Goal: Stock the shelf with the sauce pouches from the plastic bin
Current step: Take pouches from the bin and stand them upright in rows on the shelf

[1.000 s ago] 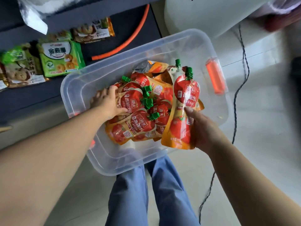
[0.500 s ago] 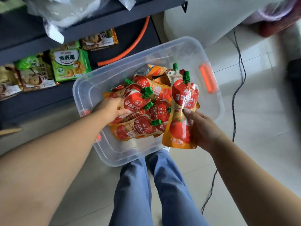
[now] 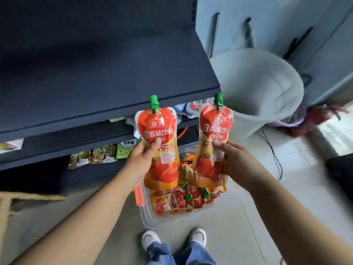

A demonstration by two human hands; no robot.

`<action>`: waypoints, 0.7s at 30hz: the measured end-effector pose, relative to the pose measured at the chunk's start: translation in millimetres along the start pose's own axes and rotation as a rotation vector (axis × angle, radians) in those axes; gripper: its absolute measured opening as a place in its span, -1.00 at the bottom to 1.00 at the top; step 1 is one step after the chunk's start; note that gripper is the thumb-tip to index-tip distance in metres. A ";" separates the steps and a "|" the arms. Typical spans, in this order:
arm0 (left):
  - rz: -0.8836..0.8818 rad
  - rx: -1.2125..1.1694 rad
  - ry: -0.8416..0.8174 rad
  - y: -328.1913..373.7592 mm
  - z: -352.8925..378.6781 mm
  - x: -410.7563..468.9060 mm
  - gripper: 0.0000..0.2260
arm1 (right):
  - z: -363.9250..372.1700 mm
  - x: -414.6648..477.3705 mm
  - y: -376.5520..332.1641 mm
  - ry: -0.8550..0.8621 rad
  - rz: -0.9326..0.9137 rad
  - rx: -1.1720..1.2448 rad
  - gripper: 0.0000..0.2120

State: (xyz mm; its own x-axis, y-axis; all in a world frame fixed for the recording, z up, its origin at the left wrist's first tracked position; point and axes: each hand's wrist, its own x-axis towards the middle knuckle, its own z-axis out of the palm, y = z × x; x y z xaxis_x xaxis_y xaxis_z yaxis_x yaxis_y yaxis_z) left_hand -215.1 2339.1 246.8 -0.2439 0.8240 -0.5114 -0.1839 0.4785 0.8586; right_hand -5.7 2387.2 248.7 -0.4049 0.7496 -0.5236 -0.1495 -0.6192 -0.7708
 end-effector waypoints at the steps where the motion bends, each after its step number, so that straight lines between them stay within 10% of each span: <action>1: 0.034 -0.014 0.022 16.9 -1.2 -10.5 -0.93 | 10.0 -5.4 -18.6 -0.012 -0.023 -0.011 -0.63; 8: 0.282 -0.041 0.069 113.7 -31.1 -87.0 -0.44 | 94.6 -49.1 -109.6 -0.120 -0.274 -0.143 -0.59; 12: 0.393 -0.051 0.102 148.5 -69.3 -124.6 -0.64 | 150.3 -71.3 -133.7 -0.191 -0.386 -0.193 -0.61; 21: 0.590 0.060 0.163 206.3 -196.2 -187.5 -0.42 | 279.9 -107.8 -144.1 -0.231 -0.590 -0.193 -0.91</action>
State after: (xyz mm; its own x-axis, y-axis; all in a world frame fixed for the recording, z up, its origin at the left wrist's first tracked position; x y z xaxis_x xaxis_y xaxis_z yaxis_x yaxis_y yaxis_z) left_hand -394.1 2223.8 513.0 -0.4317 0.9003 0.0557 0.0792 -0.0237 0.9966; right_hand -193.0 2330.1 517.7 -0.4907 0.8676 0.0808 -0.2501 -0.0514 -0.9669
